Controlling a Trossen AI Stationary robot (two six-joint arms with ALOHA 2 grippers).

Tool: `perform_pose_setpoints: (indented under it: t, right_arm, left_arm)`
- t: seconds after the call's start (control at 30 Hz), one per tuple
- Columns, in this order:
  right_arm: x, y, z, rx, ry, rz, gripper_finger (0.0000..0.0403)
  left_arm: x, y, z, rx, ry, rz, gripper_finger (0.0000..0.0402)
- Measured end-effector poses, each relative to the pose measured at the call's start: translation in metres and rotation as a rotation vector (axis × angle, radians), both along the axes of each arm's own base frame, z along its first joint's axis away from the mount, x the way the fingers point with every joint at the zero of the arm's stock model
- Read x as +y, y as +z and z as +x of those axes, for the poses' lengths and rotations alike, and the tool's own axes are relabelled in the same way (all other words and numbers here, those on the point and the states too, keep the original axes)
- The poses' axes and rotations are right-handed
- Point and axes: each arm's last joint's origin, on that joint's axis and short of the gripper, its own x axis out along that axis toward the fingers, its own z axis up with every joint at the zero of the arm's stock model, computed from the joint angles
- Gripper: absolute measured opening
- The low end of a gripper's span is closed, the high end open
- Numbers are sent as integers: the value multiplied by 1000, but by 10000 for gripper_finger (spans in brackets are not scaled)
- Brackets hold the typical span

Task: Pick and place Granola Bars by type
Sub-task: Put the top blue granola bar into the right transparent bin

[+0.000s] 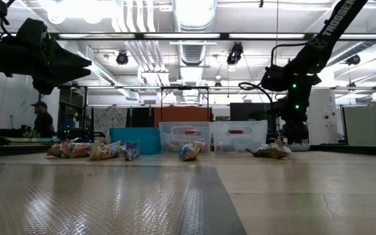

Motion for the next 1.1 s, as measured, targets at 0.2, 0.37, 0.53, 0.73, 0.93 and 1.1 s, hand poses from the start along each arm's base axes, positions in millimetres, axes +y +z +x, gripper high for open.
perform_pose_setpoints:
  t: [0.2, 0.37, 0.53, 0.73, 0.93, 1.1]
  right_arm:
    - [-3, 0, 1, 8, 15, -1, 164]
    - [-6, -8, -1, 18, 2, 38, 164]
    - [-11, -11, -3, 18, -46, 97, 164]
    - [-19, -7, 2, 30, -28, 95, 122]
    - [-25, -7, 3, -18, -85, 111, 22]
    - [-21, -9, 1, -50, -118, 148, 9]
  left_arm:
    - [0, 0, 0, 0, 0, 0, 159]
    - [0, 0, 0, 0, 0, 0, 159]
    - [0, 0, 0, 0, 0, 0, 159]
    - [0, 0, 0, 0, 0, 0, 159]
    - [0, 0, 0, 0, 0, 0, 159]
    - [0, 0, 0, 0, 0, 0, 158]
